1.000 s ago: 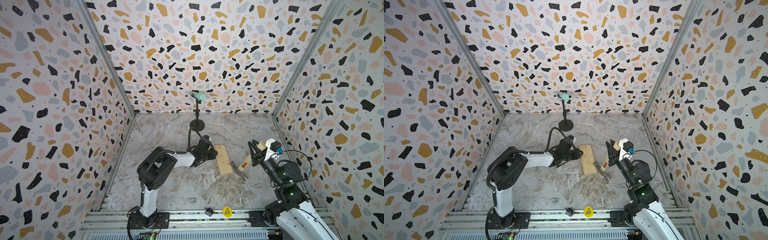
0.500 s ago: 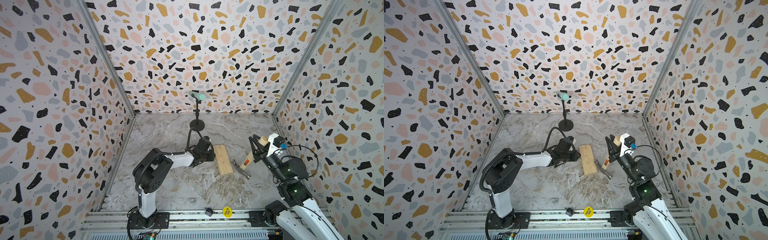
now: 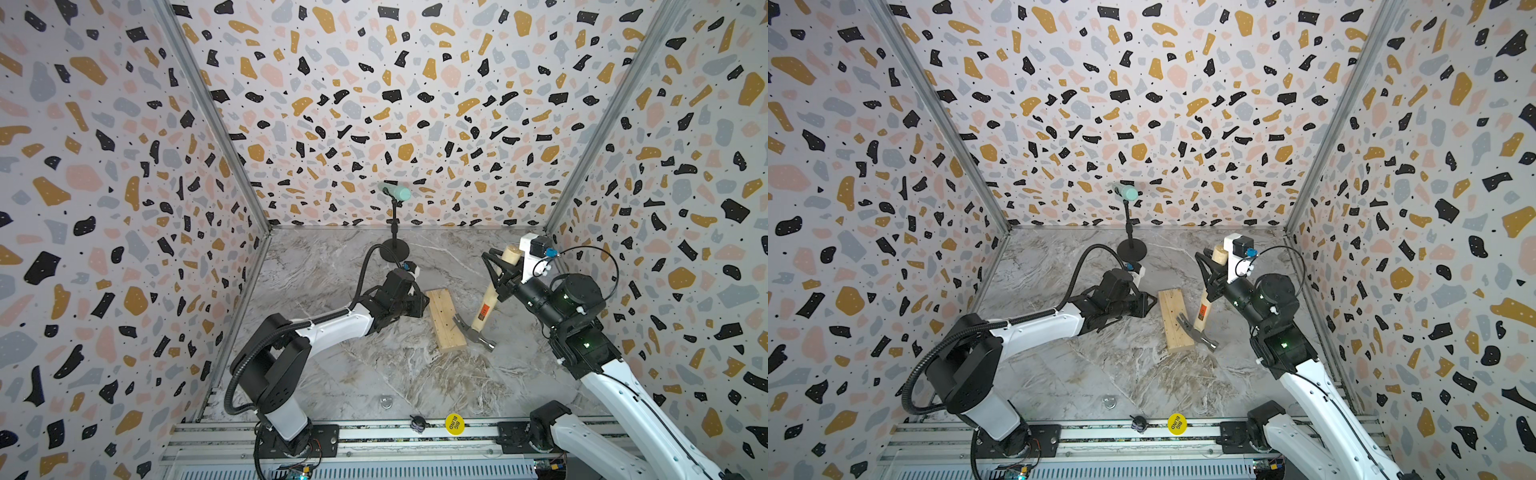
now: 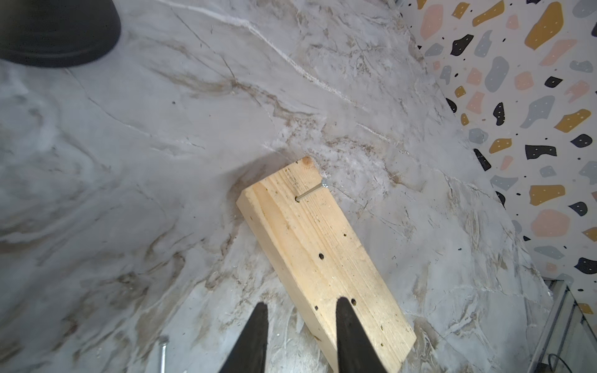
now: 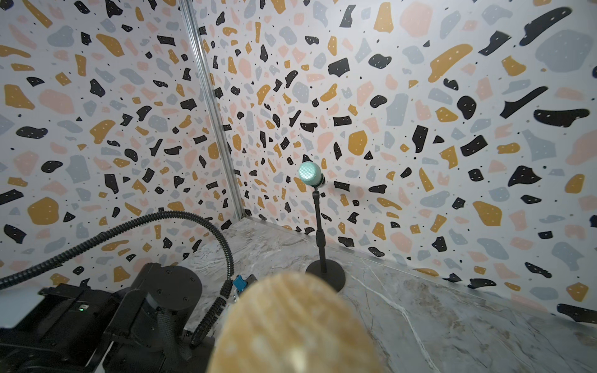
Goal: Use a claw hammer to pull out a nail
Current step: Remove the nail from the mounting plate, then pick up the nail with the hammer.
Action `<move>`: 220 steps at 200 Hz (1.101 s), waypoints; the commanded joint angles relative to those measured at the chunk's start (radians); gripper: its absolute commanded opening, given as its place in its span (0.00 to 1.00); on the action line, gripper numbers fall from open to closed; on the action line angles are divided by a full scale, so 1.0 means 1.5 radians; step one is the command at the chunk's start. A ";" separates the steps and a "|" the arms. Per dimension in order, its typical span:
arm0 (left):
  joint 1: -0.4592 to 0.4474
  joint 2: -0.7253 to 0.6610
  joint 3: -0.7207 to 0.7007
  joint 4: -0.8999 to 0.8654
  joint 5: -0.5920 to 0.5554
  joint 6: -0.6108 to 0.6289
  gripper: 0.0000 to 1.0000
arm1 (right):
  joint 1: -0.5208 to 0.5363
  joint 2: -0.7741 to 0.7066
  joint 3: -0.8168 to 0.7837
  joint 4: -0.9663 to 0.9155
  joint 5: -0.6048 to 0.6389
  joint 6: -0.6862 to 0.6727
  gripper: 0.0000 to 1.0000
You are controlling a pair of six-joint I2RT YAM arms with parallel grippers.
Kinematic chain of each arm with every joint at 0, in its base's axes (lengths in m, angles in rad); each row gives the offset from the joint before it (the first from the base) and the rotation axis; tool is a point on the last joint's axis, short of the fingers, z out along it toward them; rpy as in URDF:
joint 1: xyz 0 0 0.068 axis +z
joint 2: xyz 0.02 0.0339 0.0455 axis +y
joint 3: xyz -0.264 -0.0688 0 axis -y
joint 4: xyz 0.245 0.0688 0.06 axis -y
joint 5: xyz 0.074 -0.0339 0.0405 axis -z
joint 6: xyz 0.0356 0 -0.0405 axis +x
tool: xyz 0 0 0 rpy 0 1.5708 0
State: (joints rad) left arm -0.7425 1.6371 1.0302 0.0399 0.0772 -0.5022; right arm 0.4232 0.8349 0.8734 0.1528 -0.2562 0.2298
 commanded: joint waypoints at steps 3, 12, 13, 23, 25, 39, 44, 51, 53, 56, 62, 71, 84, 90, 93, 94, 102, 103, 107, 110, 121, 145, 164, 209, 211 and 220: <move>-0.004 -0.033 -0.016 -0.031 -0.042 0.037 0.36 | -0.011 0.010 0.073 0.025 -0.035 0.037 0.00; -0.003 -0.042 -0.018 -0.038 -0.050 0.043 0.37 | -0.023 0.027 0.092 0.007 -0.056 0.046 0.00; -0.002 -0.043 -0.018 -0.039 -0.051 0.044 0.37 | -0.024 0.029 0.095 0.005 -0.058 0.047 0.00; -0.003 -0.052 -0.019 -0.047 -0.054 0.054 0.37 | -0.045 0.052 0.120 -0.021 -0.091 0.063 0.00; -0.002 -0.054 -0.019 -0.048 -0.054 0.056 0.37 | -0.050 0.056 0.126 -0.026 -0.097 0.065 0.00; -0.002 -0.068 -0.020 -0.059 -0.060 0.068 0.38 | -0.084 0.087 0.152 -0.048 -0.147 0.084 0.00; -0.003 -0.073 -0.021 -0.061 -0.062 0.071 0.37 | -0.097 0.096 0.157 -0.052 -0.162 0.092 0.00; -0.002 -0.080 -0.021 -0.064 -0.066 0.077 0.37 | -0.112 0.107 0.163 -0.057 -0.183 0.103 0.00; -0.002 -0.083 -0.021 -0.066 -0.067 0.079 0.37 | -0.116 0.111 0.165 -0.058 -0.190 0.106 0.00; -0.002 -0.084 -0.021 -0.068 -0.069 0.081 0.37 | -0.120 0.116 0.166 -0.059 -0.197 0.110 0.00; -0.003 -0.092 -0.022 -0.072 -0.071 0.085 0.37 | -0.128 0.126 0.170 -0.059 -0.215 0.118 0.00; -0.003 -0.101 -0.022 -0.079 -0.075 0.092 0.37 | -0.135 0.138 0.171 -0.054 -0.240 0.131 0.00; -0.003 -0.114 -0.022 -0.091 -0.080 0.104 0.37 | -0.137 0.156 0.176 -0.056 -0.259 0.135 0.00; -0.003 -0.121 -0.021 -0.097 -0.083 0.111 0.37 | -0.137 0.163 0.179 -0.059 -0.264 0.137 0.00; -0.003 -0.124 -0.022 -0.101 -0.084 0.114 0.37 | -0.137 0.166 0.181 -0.061 -0.266 0.137 0.00; -0.004 -0.124 -0.021 -0.102 -0.085 0.115 0.37 | -0.137 0.167 0.181 -0.062 -0.267 0.138 0.00; -0.004 -0.132 -0.020 -0.111 -0.087 0.124 0.37 | -0.139 0.175 0.185 -0.065 -0.275 0.139 0.00; -0.004 -0.133 -0.020 -0.113 -0.087 0.125 0.37 | -0.140 0.176 0.185 -0.066 -0.275 0.139 0.00; -0.004 -0.136 -0.020 -0.117 -0.088 0.131 0.37 | -0.141 0.181 0.187 -0.067 -0.279 0.140 0.00; -0.004 -0.138 -0.019 -0.121 -0.090 0.134 0.37 | -0.142 0.183 0.189 -0.068 -0.282 0.141 0.00; -0.005 -0.148 -0.018 -0.134 -0.095 0.147 0.37 | -0.145 0.195 0.194 -0.072 -0.292 0.143 0.00; -0.009 -0.165 -0.014 -0.163 -0.108 0.174 0.37 | -0.150 0.218 0.204 -0.080 -0.313 0.149 0.00; -0.014 -0.172 -0.008 -0.185 -0.114 0.194 0.36 | -0.153 0.235 0.205 -0.076 -0.336 0.162 0.00; -0.050 -0.172 0.010 -0.231 -0.149 0.240 0.36 | -0.155 0.264 0.202 -0.060 -0.357 0.184 0.00; -0.052 -0.171 0.012 -0.234 -0.151 0.242 0.36 | -0.156 0.265 0.202 -0.060 -0.358 0.184 0.00; -0.059 -0.170 0.016 -0.243 -0.159 0.253 0.36 | -0.156 0.269 0.201 -0.058 -0.359 0.187 0.00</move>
State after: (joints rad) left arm -0.8021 1.3895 1.0122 -0.2741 -0.1150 -0.1928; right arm 0.1936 1.2526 1.1069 -0.0086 -0.7353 0.4271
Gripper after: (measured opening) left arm 0.363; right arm 0.241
